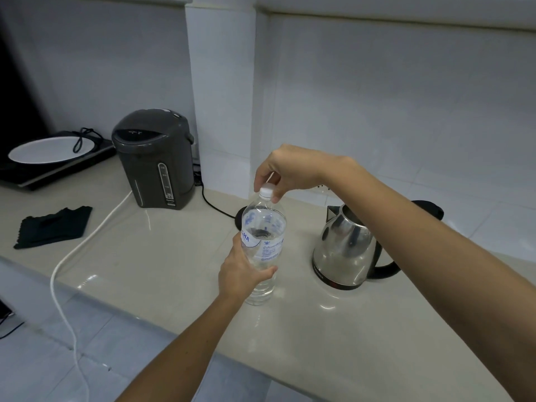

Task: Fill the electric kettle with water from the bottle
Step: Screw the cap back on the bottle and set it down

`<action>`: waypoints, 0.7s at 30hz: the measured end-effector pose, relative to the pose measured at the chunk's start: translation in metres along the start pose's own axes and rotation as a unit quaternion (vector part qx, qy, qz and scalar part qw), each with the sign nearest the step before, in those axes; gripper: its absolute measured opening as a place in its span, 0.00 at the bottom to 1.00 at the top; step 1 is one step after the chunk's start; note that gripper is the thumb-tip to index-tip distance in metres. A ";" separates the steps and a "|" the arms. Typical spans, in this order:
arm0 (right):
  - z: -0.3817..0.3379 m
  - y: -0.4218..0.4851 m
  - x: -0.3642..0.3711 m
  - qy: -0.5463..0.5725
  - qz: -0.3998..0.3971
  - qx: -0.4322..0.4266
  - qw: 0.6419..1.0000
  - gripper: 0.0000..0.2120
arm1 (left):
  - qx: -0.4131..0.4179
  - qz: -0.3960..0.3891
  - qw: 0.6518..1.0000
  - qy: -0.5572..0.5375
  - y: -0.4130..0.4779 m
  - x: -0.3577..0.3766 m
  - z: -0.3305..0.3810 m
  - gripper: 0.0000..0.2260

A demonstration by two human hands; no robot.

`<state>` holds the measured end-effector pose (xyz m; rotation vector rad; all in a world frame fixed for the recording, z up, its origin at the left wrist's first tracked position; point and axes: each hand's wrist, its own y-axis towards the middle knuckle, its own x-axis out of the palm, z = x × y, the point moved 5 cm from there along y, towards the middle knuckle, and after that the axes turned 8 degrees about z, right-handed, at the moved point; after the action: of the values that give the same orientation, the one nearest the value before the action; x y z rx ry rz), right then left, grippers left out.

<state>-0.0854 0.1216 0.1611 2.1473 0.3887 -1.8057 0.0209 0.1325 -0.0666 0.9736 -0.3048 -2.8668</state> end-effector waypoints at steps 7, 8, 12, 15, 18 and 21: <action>0.009 0.001 0.000 0.064 -0.049 0.016 0.997 0.18 | -0.001 -0.006 1.000 -0.001 0.001 0.000 0.000 0.46; 0.006 0.002 -0.002 0.039 -0.062 0.012 0.997 0.19 | 0.001 -0.007 1.000 -0.001 0.001 0.000 0.001 0.46; -0.003 0.008 -0.005 -0.084 -0.093 0.001 0.992 0.19 | -0.003 -0.007 1.000 -0.012 0.003 0.000 0.000 0.45; -0.005 0.013 -0.007 -0.101 -0.056 -0.012 0.993 0.17 | -0.003 -0.006 1.000 -0.014 0.003 -0.001 -0.002 0.45; -0.004 0.009 -0.011 -0.074 -0.052 -0.013 0.996 0.15 | -0.005 -0.006 1.000 -0.015 0.003 -0.001 -0.001 0.45; -0.004 0.005 -0.011 -0.052 -0.055 -0.011 0.997 0.16 | -0.002 -0.006 1.000 -0.017 0.003 0.000 -0.001 0.44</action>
<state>-0.0818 0.1181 0.1732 2.0432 0.5090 -1.9530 0.0215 0.1295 -0.0670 0.9312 -0.2959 -2.8959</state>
